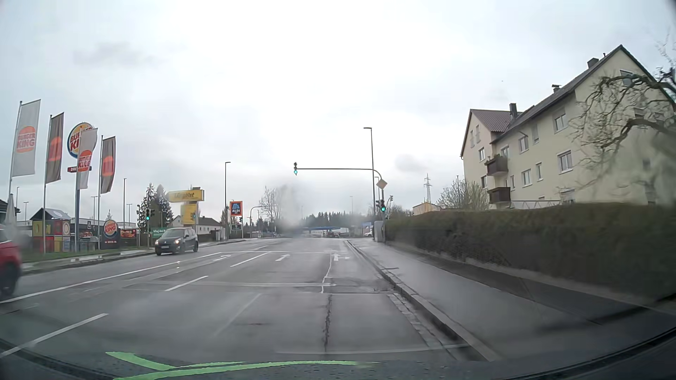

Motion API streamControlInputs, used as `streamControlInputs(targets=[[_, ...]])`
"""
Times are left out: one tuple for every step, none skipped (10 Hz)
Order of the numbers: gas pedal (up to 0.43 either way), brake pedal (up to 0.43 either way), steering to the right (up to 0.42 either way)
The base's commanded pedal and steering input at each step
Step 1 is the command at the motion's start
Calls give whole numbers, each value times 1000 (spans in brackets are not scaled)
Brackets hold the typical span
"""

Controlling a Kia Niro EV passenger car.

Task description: Follow the waypoints while adhering to traffic rules and regulations

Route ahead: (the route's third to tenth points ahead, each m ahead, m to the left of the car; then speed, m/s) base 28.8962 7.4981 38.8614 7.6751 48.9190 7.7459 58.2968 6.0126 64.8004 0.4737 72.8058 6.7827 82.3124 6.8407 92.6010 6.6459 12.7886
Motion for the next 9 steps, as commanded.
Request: streamControlInputs(targets=[[197,0,-2],[197,0,-4],[197,0,-5],[197,0,-5],[197,0,-6],[197,0,-6],[197,0,-6],[197,0,-5],[197,0,-5]])
